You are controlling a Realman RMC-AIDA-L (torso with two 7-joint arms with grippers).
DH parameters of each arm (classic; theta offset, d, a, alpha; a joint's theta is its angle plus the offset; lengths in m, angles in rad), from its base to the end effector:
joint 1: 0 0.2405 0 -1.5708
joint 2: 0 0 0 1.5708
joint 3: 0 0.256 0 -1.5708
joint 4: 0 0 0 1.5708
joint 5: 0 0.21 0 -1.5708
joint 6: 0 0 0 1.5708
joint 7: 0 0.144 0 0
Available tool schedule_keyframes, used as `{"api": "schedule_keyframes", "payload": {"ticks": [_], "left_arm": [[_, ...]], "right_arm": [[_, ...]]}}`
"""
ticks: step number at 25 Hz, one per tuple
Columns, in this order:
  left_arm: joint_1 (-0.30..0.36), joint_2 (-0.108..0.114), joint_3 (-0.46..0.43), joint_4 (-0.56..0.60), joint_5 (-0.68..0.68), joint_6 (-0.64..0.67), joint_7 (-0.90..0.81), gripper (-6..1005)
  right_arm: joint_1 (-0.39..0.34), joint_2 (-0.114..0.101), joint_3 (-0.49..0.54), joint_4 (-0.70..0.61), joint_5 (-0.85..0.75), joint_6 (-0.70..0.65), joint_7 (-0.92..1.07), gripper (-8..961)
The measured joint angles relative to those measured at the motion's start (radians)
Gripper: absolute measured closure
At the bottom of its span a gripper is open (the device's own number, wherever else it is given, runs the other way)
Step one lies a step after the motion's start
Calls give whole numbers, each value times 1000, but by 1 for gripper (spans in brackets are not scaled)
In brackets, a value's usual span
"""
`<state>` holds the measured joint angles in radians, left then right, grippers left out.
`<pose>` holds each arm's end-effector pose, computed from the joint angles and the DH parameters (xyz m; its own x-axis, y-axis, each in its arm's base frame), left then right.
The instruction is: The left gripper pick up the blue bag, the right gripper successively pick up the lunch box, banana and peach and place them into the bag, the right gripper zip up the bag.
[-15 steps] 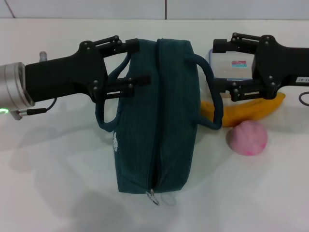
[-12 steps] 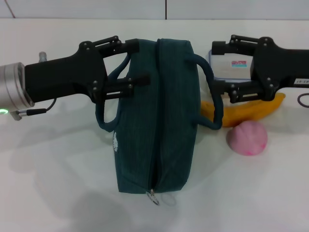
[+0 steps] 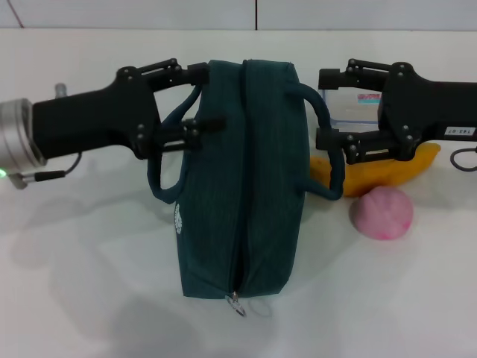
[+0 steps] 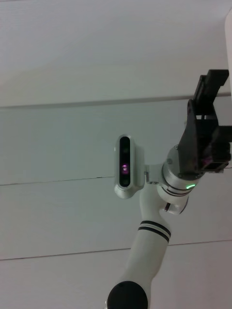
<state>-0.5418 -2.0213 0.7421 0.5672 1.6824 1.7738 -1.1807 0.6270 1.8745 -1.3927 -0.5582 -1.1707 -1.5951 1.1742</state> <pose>-0.2269 0.3234 0.0293 0.6865 0.0692 0.7238 0.2394 -0.9615 -0.1352 0.1809 0.3508 0.0225 0.7476 -0.0013 -0.6642 -0.0733 -0.9940 -0.0806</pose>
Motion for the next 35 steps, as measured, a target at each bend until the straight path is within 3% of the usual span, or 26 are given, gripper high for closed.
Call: {"api": "schedule_keyframes", "payload": {"ticks": [6, 12, 17, 25, 35], "left_arm": [[25, -6, -10, 119, 2, -58, -333, 227], [29, -6, -7, 126, 24, -110, -498, 227], [4, -17, -5, 146, 136, -141, -623, 227], [-6, -59, 23, 227, 192, -152, -688, 228], [-8, -60, 33, 241, 162, -125, -756, 235]], "right_arm": [[-5, 6, 1, -9, 0, 0, -1, 80], [-22, 15, 1, -21, -1, 0, -3, 80], [-32, 24, 5, -22, -1, -1, -4, 80], [-53, 33, 14, -26, -2, -8, -4, 81], [-82, 39, 15, -28, -2, -10, -5, 81]]}}
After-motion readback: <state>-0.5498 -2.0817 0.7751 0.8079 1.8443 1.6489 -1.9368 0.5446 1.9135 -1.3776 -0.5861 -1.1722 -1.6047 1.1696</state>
